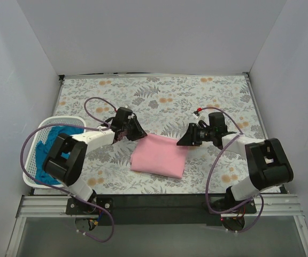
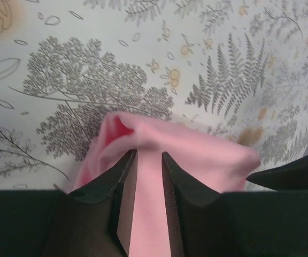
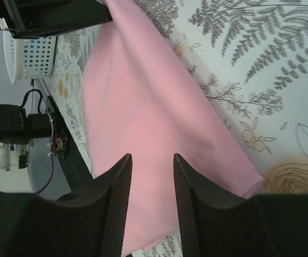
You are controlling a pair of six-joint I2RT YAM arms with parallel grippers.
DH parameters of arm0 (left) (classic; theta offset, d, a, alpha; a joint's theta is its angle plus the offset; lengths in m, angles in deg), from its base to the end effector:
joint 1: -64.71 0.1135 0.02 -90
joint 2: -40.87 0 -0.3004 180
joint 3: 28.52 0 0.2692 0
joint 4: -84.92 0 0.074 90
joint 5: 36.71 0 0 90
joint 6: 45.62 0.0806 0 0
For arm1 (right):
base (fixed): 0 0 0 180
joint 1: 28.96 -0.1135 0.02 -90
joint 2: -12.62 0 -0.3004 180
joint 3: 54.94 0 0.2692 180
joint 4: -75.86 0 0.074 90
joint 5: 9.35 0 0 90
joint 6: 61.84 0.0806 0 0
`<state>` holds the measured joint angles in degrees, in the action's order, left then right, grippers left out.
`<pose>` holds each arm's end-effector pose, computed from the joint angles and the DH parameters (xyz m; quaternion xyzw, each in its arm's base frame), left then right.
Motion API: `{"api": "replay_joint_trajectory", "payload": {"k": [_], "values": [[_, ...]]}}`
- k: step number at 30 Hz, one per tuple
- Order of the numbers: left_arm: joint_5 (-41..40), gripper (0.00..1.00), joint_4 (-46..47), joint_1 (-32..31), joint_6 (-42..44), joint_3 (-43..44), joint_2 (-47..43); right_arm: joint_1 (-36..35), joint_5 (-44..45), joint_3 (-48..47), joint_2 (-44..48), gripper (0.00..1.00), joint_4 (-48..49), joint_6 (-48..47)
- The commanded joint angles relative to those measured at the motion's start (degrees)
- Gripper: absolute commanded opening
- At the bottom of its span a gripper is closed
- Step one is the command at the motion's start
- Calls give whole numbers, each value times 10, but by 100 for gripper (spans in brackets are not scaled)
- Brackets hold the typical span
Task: Fold and stack the t-shirts
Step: Fold the tshirt
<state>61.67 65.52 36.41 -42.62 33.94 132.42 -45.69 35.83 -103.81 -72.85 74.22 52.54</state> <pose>0.3160 -0.1835 0.1678 -0.4345 0.8256 -0.3351 0.1314 0.2857 0.1452 0.1713 -0.1105 0.8410 0.4628 0.2574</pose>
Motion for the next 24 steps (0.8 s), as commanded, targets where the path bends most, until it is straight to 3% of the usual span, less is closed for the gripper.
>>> {"api": "replay_joint_trajectory", "payload": {"k": [1, 8, 16, 24], "values": [[-11, 24, 47, 22, -11, 5, 32, 33, -33, 7, -47, 43, 80, 7], [8, 22, 57, 39, -35, 6, 100, 80, -69, -7, -140, 38, 105, -1], [23, 24, 52, 36, -32, -40, -73, 67, -114, -2, 22, 43, 98, 71], [65, 26, 32, 12, -59, -149, -222, -76, -70, 77, 114, 53, 149, 152]]}}
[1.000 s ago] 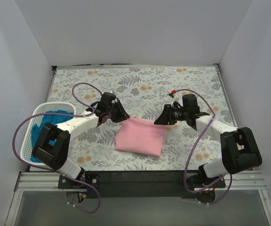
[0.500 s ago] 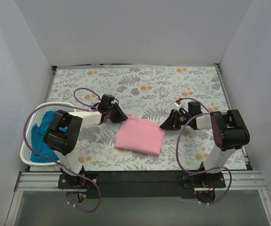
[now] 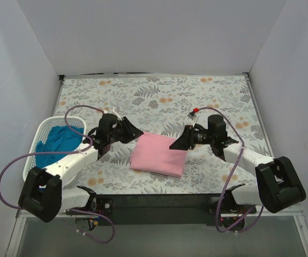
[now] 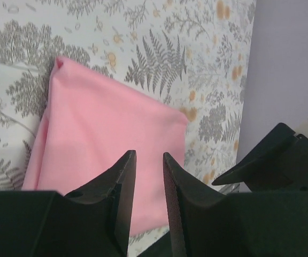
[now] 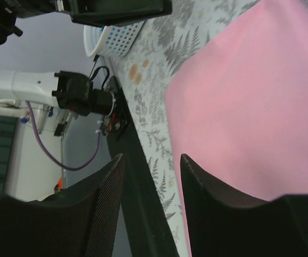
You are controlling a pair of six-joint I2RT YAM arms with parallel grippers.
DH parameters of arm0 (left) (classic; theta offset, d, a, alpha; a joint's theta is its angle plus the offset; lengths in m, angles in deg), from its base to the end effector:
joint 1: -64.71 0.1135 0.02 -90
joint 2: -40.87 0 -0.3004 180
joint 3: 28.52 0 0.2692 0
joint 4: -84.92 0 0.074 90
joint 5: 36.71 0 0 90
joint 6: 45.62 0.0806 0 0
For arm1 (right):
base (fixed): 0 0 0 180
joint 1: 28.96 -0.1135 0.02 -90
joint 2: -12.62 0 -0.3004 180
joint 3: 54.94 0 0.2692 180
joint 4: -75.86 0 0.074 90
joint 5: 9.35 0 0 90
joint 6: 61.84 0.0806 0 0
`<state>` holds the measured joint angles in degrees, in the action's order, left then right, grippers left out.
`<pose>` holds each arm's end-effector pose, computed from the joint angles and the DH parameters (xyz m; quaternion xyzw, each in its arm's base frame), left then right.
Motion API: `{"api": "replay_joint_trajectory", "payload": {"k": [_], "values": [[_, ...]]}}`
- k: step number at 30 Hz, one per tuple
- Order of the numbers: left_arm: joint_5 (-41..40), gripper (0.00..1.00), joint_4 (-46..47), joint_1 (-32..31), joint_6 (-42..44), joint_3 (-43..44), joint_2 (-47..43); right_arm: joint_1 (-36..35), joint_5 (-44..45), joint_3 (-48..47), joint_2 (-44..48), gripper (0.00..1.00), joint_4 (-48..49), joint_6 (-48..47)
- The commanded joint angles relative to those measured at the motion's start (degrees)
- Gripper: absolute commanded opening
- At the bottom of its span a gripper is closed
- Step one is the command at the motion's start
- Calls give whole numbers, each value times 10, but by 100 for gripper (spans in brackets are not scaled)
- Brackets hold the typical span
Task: Fold and stack the t-shirts
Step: Fold the tshirt
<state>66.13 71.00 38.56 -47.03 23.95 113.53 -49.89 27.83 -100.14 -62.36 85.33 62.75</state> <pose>0.2699 -0.1525 0.2218 -0.4292 0.7676 -0.4494 0.1569 0.2487 0.1639 0.2273 -0.1649 0.7601 0.5614 0.2828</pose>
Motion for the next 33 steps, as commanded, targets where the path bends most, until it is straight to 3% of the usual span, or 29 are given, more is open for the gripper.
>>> {"api": "replay_joint_trajectory", "payload": {"k": [1, 6, 11, 15, 25, 29, 33], "values": [[21, 26, -23, -10, -18, -67, -42, -41, 11, 75, 7, 53, 58, 62], [36, 26, 6, -12, -58, -168, -66, -59, 2, 181, -45, 52, 221, 113], [48, 25, 33, -12, -82, -214, -51, -16, -31, 221, -150, 49, 233, 80], [54, 25, 45, -12, -97, -240, -64, 60, -70, 231, -188, 45, 233, 51], [47, 25, 17, -13, -105, -239, -159, 65, -65, 191, -30, 50, 231, 121], [28, 26, 23, -13, -90, -183, -132, 65, -38, 133, -50, 51, 233, 122], [15, 27, 39, -12, -78, -121, -43, 65, -16, 82, -111, 51, 237, 115]]}}
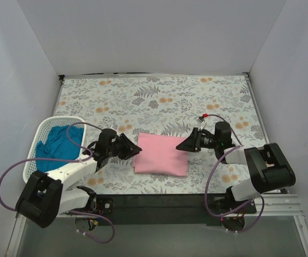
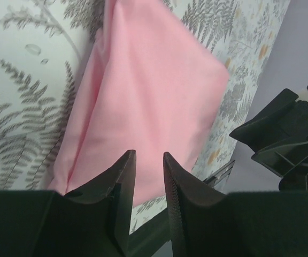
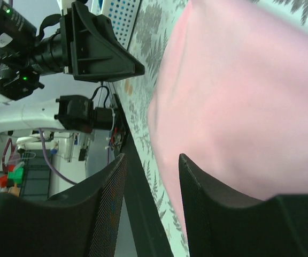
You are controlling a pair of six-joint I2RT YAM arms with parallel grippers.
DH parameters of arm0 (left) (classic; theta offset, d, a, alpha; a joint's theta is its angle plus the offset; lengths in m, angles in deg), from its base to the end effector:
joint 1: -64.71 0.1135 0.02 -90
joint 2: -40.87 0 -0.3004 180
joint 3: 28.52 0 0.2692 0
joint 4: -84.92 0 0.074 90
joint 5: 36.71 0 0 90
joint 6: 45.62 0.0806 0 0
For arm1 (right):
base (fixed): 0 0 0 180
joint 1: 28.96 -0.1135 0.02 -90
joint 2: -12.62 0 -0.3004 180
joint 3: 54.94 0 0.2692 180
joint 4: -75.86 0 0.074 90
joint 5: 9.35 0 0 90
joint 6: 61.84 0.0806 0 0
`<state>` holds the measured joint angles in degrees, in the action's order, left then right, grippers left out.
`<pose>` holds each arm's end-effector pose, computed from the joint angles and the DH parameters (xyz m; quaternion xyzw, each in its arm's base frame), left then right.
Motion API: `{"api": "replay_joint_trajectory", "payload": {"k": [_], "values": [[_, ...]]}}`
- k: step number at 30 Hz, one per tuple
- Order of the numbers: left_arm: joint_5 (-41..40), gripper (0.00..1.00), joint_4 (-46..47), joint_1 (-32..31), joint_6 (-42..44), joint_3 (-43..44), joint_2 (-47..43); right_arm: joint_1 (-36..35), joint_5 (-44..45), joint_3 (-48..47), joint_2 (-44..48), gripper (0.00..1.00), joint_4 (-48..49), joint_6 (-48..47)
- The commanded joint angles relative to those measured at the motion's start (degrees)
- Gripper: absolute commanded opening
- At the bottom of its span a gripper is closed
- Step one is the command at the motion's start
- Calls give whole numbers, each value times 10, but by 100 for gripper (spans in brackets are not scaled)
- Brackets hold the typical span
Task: Fold and stack the t-shirts
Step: Fold the tshirt
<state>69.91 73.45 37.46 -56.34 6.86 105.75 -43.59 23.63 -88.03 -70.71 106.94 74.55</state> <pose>0.2037 -0.1308 0.1538 -0.4904 0.7574 -0.4267 0.0619 0.2428 0.1333 0.1662 -0.0701 0.7645 0.5937 0.2413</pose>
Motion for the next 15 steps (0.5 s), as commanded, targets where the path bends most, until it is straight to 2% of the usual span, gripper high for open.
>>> {"api": "replay_joint_trajectory", "payload": {"k": [1, 7, 10, 13, 15], "values": [[-20, 26, 31, -1, 12, 58, 76, 3, 30, -46, -52, 51, 22, -5], [-34, 23, 75, 0, -2, 65, 177, 29, 27, -58, -171, 50, 58, -17], [-32, 23, 86, 0, -2, 41, 189, 49, 8, -57, -219, 47, 86, -17], [-39, 23, 76, 2, 2, 20, 172, 53, -27, -43, -218, 46, 145, 27], [-48, 23, 62, 2, 11, 17, 135, 51, -35, -35, -182, 46, 181, 66]]}}
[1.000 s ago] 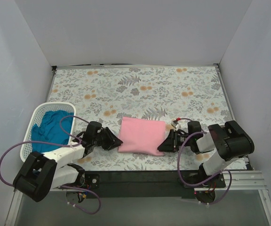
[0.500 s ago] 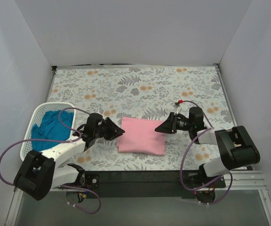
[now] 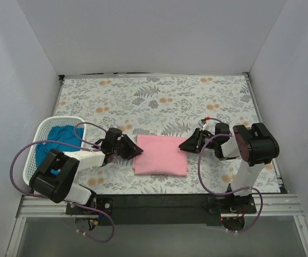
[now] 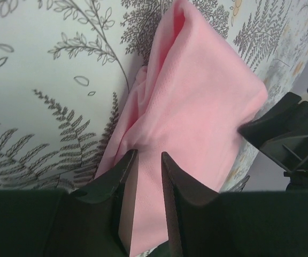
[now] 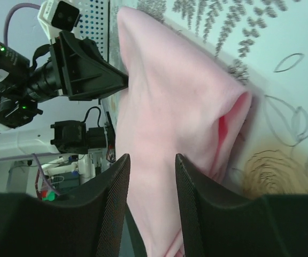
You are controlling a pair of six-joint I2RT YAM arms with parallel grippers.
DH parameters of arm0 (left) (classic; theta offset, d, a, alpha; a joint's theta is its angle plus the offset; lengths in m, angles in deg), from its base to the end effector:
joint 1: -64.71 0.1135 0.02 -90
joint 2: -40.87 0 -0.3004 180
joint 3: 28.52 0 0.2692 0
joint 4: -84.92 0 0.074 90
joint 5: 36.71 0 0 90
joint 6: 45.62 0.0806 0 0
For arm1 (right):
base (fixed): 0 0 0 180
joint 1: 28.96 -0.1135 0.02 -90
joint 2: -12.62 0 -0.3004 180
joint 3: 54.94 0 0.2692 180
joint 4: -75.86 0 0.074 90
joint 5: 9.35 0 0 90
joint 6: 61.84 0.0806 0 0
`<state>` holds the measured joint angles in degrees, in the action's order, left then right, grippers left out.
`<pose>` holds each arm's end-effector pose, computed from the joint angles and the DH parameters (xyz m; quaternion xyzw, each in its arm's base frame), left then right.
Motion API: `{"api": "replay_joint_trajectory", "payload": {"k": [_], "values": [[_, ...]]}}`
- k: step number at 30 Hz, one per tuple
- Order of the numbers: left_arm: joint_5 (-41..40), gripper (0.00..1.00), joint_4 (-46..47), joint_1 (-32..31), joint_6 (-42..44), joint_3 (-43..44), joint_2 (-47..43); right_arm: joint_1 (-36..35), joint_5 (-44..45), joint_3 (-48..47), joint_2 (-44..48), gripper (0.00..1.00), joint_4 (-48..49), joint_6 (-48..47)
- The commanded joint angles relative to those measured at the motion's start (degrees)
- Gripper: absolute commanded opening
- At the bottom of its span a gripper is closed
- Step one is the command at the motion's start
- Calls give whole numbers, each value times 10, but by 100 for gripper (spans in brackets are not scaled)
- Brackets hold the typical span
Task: Fold and stack the t-shirts
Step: Fold the tshirt
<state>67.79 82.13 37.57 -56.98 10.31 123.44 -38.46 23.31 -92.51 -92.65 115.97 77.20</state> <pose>0.2402 -0.1458 0.1149 -0.5187 0.7631 -0.3818 0.0540 0.2900 0.1173 0.0998 0.0199 0.7903 0.5802 0.1959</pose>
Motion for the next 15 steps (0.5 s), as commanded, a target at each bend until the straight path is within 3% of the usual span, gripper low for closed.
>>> {"api": "replay_joint_trajectory", "payload": {"k": [1, 4, 9, 15], "values": [[-32, 23, -49, 1, 23, -14, -54, -3, -32, 15, 54, 47, 92, 47], [-62, 23, -115, 1, 42, -3, -113, -27, -22, 26, 128, 50, 91, 71], [-138, 26, -195, 1, 70, 22, -207, -138, 39, 44, 205, 52, 93, 106], [-220, 30, -277, 1, 112, 52, -275, -279, 148, 45, 170, 53, 110, 119]]}}
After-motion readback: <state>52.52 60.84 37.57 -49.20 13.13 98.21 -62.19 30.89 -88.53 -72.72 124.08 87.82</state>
